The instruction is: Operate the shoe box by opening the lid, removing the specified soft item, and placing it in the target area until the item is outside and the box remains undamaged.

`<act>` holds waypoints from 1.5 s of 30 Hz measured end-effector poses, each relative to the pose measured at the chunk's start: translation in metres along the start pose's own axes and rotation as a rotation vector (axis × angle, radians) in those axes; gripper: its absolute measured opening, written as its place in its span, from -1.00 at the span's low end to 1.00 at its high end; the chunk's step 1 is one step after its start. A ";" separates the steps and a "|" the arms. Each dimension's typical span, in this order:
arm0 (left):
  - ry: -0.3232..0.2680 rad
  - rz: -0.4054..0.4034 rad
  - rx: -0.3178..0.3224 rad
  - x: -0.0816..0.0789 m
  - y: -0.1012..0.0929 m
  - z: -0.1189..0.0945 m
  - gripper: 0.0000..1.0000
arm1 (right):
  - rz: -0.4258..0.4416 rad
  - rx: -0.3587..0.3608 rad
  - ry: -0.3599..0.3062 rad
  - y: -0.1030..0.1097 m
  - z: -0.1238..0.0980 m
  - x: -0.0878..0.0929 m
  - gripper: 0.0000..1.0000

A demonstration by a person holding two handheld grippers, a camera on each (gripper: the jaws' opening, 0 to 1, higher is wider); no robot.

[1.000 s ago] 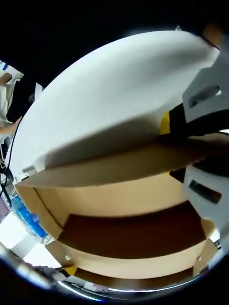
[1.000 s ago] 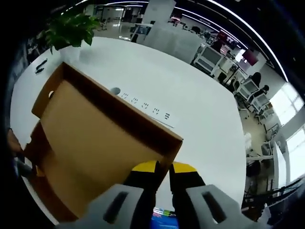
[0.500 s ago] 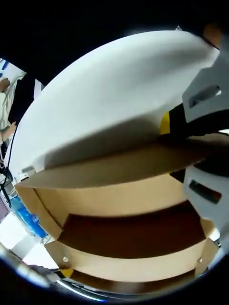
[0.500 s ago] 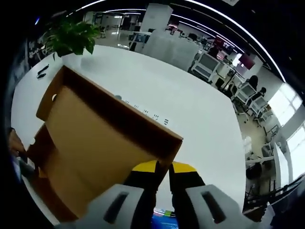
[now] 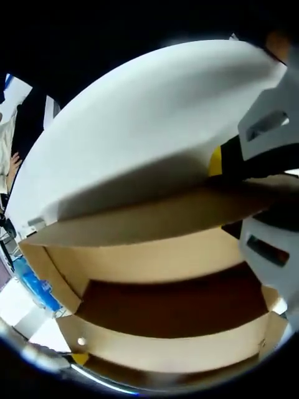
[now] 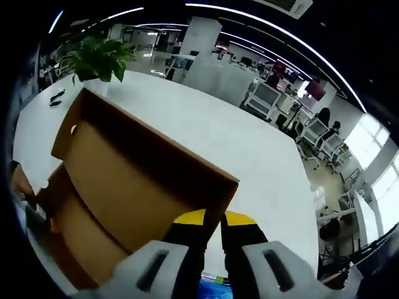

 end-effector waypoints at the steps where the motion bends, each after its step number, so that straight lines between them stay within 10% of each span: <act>1: 0.000 0.000 0.000 0.000 0.000 0.000 -0.84 | 0.004 0.001 -0.006 -0.001 -0.001 0.000 -0.87; 45: 0.015 0.002 -0.011 -0.001 -0.001 0.001 -0.84 | 0.127 0.039 -0.232 0.015 -0.071 0.021 -0.93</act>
Point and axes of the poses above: the point that each gripper's makers call its tool centre point, and the gripper's own axes: z roughly forward along the fingers, y roughly to its left, x roughly out of its underside, the point moved 9 cm from there along -z, roughly backward along the fingers, and after that the axes turned 14 degrees about -y, right-handed, at the moved point
